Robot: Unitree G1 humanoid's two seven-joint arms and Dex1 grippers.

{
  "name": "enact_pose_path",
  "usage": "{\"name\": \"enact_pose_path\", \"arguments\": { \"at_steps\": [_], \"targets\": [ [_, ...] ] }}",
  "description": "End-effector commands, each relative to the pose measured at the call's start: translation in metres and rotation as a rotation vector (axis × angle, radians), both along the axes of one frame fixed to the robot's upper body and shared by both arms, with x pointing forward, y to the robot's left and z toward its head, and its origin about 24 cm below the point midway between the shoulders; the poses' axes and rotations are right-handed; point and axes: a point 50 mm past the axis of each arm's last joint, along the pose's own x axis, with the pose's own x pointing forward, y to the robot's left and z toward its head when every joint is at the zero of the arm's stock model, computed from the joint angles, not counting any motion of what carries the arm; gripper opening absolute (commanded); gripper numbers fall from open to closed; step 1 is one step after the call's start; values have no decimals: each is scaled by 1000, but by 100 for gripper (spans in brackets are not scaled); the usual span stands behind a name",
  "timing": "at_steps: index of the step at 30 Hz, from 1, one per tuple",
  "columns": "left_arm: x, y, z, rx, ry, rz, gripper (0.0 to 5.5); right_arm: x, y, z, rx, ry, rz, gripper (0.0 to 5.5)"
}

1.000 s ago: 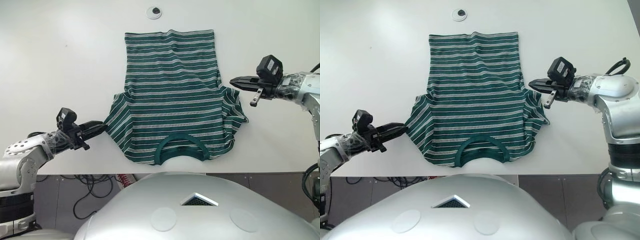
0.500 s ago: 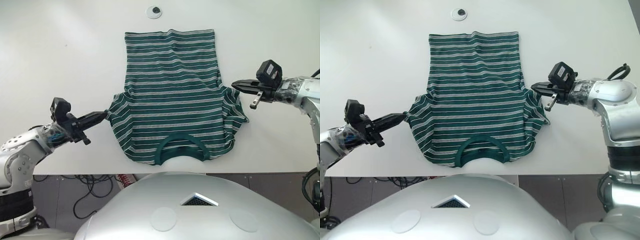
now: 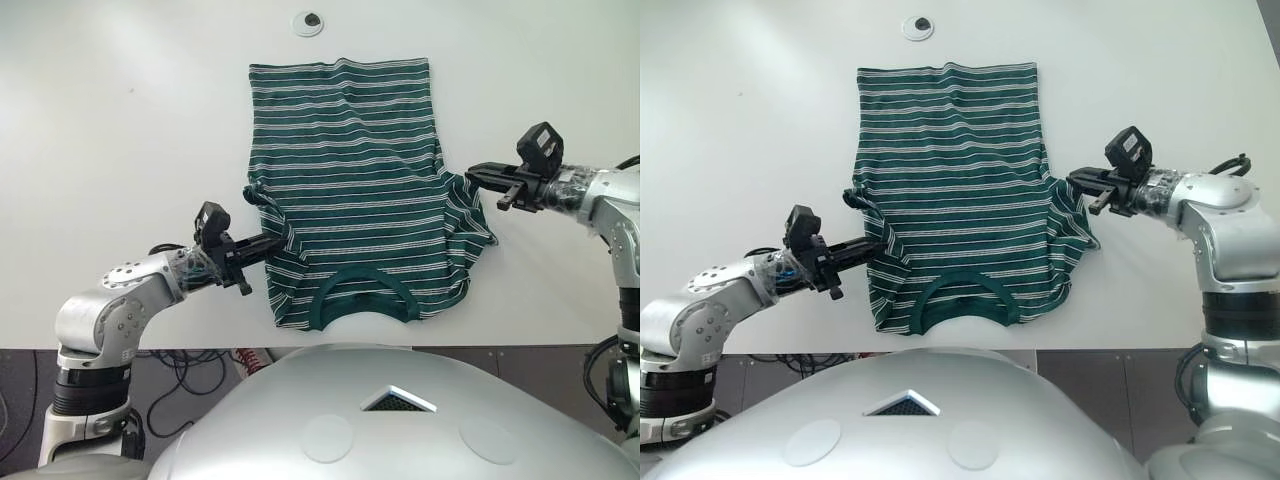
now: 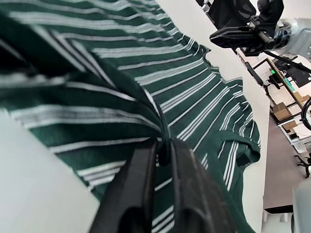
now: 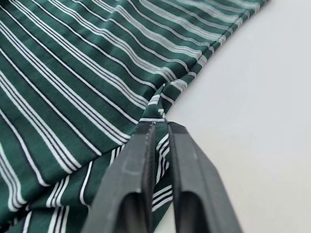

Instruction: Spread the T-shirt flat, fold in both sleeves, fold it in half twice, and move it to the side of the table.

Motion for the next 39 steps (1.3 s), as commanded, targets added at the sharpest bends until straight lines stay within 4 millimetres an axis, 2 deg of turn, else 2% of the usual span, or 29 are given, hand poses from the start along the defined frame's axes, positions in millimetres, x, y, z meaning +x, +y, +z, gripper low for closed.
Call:
{"name": "enact_pose_path", "arguments": {
  "at_steps": [1, 4, 7, 10, 13, 16, 21, 24, 28, 32, 35, 39],
  "targets": [
    [-1, -1, -4, 16, 2, -1, 112, -7, -5, 0, 53, 37, -66, 119],
    [-1, 2, 5, -18, -36, 39, 152, -18, -15, 5, 120, 93, -133, 164],
    [-3, 8, 15, -49, -77, 101, 158, -29, -24, 8, 135, 149, -170, 224],
    [-1, 16, 34, -63, -153, 135, 158, -40, -31, 10, 138, 198, -197, 224],
    [4, 28, 55, -80, -241, 178, 158, -51, -29, 6, 129, 245, -185, 224],
    [8, 35, 64, -70, -271, 203, 158, -59, -30, 5, 120, 273, -183, 224],
    [4, 34, 63, -54, -276, 239, 158, -62, -47, 13, 277, 387, -322, 224],
    [-1, 30, 60, -59, -270, 264, 158, -67, -46, 16, 413, 492, -380, 224],
    [-4, 27, 57, -63, -267, 292, 158, -74, -41, 7, 489, 608, -436, 224],
    [-7, 25, 57, -62, -266, 305, 158, -82, -46, 3, 557, 696, -503, 224],
    [-7, 21, 54, -60, -262, 300, 158, -90, -48, -7, 578, 747, -552, 224],
    [-5, 21, 54, -64, -263, 310, 158, -91, -50, -22, 693, 785, -632, 224]
  ]
}}
